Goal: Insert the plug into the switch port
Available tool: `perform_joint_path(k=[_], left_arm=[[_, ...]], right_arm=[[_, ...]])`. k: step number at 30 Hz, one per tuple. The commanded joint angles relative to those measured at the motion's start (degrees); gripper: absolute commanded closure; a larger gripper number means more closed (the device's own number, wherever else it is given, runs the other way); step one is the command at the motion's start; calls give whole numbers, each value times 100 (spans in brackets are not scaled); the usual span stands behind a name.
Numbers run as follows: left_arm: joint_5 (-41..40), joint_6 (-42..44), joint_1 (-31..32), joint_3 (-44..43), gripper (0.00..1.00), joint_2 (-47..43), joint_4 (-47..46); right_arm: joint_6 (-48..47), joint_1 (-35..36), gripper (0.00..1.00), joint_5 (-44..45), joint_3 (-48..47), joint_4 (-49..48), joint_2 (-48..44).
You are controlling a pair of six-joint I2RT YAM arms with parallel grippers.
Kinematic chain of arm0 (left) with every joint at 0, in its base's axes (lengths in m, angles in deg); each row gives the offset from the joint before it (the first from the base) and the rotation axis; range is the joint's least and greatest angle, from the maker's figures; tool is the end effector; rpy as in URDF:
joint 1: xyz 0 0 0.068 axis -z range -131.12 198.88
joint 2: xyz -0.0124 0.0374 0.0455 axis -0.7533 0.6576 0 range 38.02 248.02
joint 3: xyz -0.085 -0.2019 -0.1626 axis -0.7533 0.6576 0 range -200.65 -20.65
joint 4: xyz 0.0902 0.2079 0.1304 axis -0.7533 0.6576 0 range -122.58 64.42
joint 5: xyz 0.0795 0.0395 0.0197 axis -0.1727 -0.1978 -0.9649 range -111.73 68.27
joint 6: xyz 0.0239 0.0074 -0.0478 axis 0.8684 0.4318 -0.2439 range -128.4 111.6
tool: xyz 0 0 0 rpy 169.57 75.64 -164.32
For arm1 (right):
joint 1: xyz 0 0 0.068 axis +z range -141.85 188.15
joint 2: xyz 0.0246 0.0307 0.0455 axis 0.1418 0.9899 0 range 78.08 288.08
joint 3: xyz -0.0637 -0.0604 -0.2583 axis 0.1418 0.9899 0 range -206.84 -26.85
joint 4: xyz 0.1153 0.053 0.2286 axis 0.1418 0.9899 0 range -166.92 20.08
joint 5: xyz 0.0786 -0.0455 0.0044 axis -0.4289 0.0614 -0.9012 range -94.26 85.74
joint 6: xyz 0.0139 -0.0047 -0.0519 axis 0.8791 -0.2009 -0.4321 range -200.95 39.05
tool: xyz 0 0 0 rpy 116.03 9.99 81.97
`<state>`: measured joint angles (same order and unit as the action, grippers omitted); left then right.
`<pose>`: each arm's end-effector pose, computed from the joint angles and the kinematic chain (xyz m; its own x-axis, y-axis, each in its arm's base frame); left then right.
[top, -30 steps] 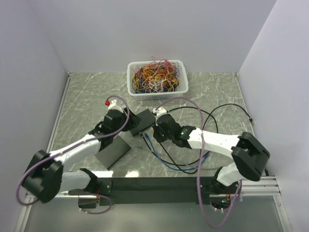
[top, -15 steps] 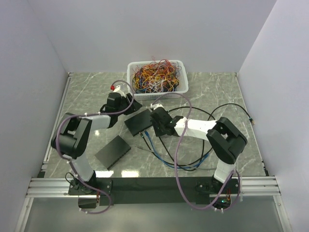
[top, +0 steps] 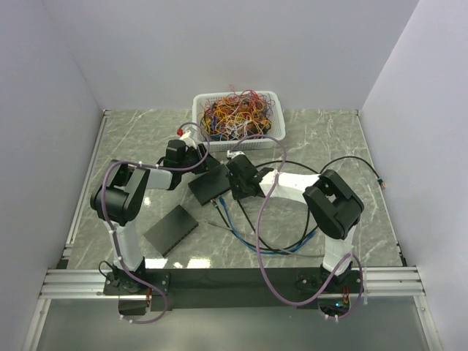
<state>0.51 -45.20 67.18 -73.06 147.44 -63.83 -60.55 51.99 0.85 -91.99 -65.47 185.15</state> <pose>0.3641 -0.1345 0.1431 -0.6985 -0.3529 -0.6226 0.2446 0.6998 -0.6711 0.2800 0.2644 0.1589 -0.7697 -0.2577 -0.5841 -0.4089 0.9016 0.1410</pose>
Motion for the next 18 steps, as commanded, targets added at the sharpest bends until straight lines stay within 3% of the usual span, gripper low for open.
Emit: perform_joint_path(k=[1, 18], left_arm=[[299, 252, -2, -69, 50, 88, -400], [861, 691, 41, 72, 52, 325, -646]], right_arm=[[43, -50, 100, -9, -297, -81, 121], [210, -252, 100, -211, -341, -230, 86]])
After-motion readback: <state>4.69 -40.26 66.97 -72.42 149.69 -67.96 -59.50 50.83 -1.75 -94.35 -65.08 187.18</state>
